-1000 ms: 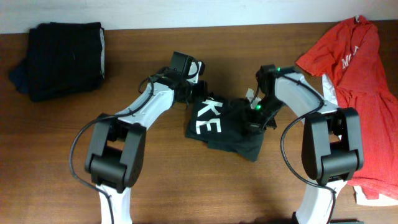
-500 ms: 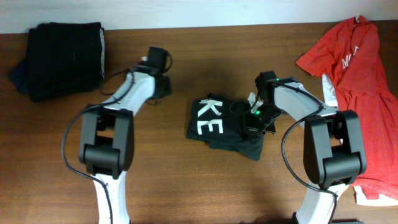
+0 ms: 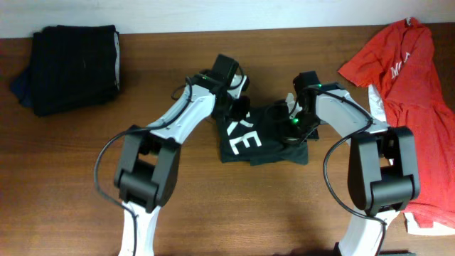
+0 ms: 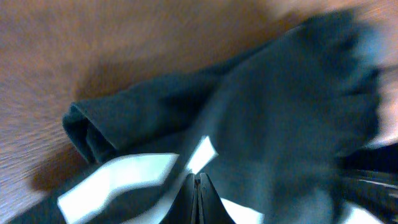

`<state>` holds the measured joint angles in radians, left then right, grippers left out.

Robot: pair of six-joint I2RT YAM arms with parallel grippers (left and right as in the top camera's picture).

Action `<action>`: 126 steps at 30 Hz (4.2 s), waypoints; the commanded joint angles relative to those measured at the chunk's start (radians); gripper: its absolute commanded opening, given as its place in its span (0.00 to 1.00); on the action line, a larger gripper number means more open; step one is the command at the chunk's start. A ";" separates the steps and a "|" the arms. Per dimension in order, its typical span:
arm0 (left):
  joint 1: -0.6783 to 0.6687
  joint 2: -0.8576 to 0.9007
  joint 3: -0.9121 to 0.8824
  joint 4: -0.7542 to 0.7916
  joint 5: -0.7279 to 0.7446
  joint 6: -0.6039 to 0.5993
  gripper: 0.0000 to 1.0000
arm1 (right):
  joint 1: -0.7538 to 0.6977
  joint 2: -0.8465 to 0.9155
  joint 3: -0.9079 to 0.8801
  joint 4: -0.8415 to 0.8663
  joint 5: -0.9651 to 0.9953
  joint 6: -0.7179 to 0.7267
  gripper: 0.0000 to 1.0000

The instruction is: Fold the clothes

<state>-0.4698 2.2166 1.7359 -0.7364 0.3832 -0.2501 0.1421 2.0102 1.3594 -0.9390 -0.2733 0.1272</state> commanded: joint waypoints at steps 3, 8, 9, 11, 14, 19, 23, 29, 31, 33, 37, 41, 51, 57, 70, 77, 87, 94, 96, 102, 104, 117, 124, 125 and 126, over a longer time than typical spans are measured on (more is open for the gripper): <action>0.023 0.177 -0.011 0.002 -0.139 0.004 0.01 | -0.104 0.019 0.008 -0.044 0.069 -0.010 0.04; 0.133 0.167 0.054 -0.047 -0.379 -0.021 0.00 | -0.103 0.019 0.008 -0.058 0.069 -0.005 0.04; 0.149 0.136 0.108 -0.102 -0.379 -0.021 0.00 | -0.105 0.013 0.010 -0.075 0.069 0.013 0.04; 0.150 0.069 0.189 -0.178 -0.378 -0.012 0.00 | -0.105 -0.014 0.040 -0.121 0.072 0.037 0.04; 0.124 -0.044 0.253 -0.257 -0.371 0.009 0.17 | -0.102 -0.070 0.142 -0.186 0.048 0.038 0.04; 0.111 -0.062 0.133 -0.381 -0.135 -0.052 0.11 | -0.084 -0.065 0.243 0.027 -0.270 -0.014 0.04; 0.113 -0.062 -0.092 -0.266 -0.134 -0.075 0.02 | -0.013 0.028 0.243 0.189 -0.340 0.002 0.04; 0.113 -0.062 -0.357 -0.089 -0.126 -0.147 0.00 | 0.081 0.180 0.243 0.381 -0.301 0.047 0.04; 0.119 -0.065 -0.360 -0.158 -0.203 -0.157 0.01 | 0.082 0.229 0.243 0.380 -0.207 0.066 0.04; 0.138 -0.070 -0.360 -0.218 -0.273 -0.169 0.01 | 0.078 0.255 0.243 0.344 -0.142 0.066 0.04; 0.213 -0.123 -0.360 -0.329 -0.419 -0.226 0.01 | 0.058 0.256 0.243 0.169 0.106 0.136 0.04; 0.290 -0.274 -0.359 -0.313 -0.424 -0.217 0.00 | 0.033 0.132 0.244 0.074 0.106 0.140 0.04; 0.265 -0.299 -0.359 0.148 0.111 -0.060 0.99 | -0.135 -0.166 0.248 -0.007 0.225 0.141 0.99; 0.179 -0.110 -0.359 0.306 0.111 -0.105 0.99 | -0.288 -0.165 0.247 -0.097 0.225 0.140 0.99; 0.245 -0.080 -0.111 0.141 -0.454 0.171 0.01 | -0.301 -0.165 0.247 -0.104 0.226 0.140 0.99; 0.399 -0.080 0.184 0.134 -0.793 0.436 0.01 | -0.300 -0.165 0.247 -0.104 0.226 0.140 0.99; 0.555 -0.080 0.328 0.257 -0.796 0.416 0.00 | -0.300 -0.165 0.247 -0.104 0.226 0.140 0.99; 0.663 -0.071 0.328 0.241 -0.778 0.225 0.01 | -0.300 -0.165 0.247 -0.104 0.226 0.140 0.99; 0.705 -0.045 0.328 0.231 -0.736 0.223 0.01 | -0.300 -0.165 0.247 -0.104 0.226 0.140 0.99; 0.801 0.084 0.328 0.253 -0.738 0.223 0.05 | -0.300 -0.165 0.247 -0.104 0.226 0.140 0.99; 0.830 0.121 0.328 0.281 -0.742 0.228 0.11 | -0.300 -0.165 0.247 -0.104 0.226 0.140 0.99; 0.784 0.055 0.330 0.390 -0.564 0.253 0.44 | -0.300 -0.165 0.247 -0.104 0.226 0.140 0.99; 0.745 0.178 0.327 0.319 -0.472 0.238 0.24 | -0.300 -0.165 0.247 -0.104 0.226 0.140 0.99; 0.742 0.208 0.327 0.270 -0.472 0.238 0.25 | -0.300 -0.165 0.247 -0.104 0.226 0.140 0.99; 0.739 0.211 0.327 0.238 -0.468 0.238 0.30 | -0.300 -0.165 0.247 -0.104 0.226 0.140 0.99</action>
<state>0.2714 2.3489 2.0605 -0.4263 -0.1074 -0.0029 -0.1566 1.8519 1.6096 -1.0439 -0.0635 0.2623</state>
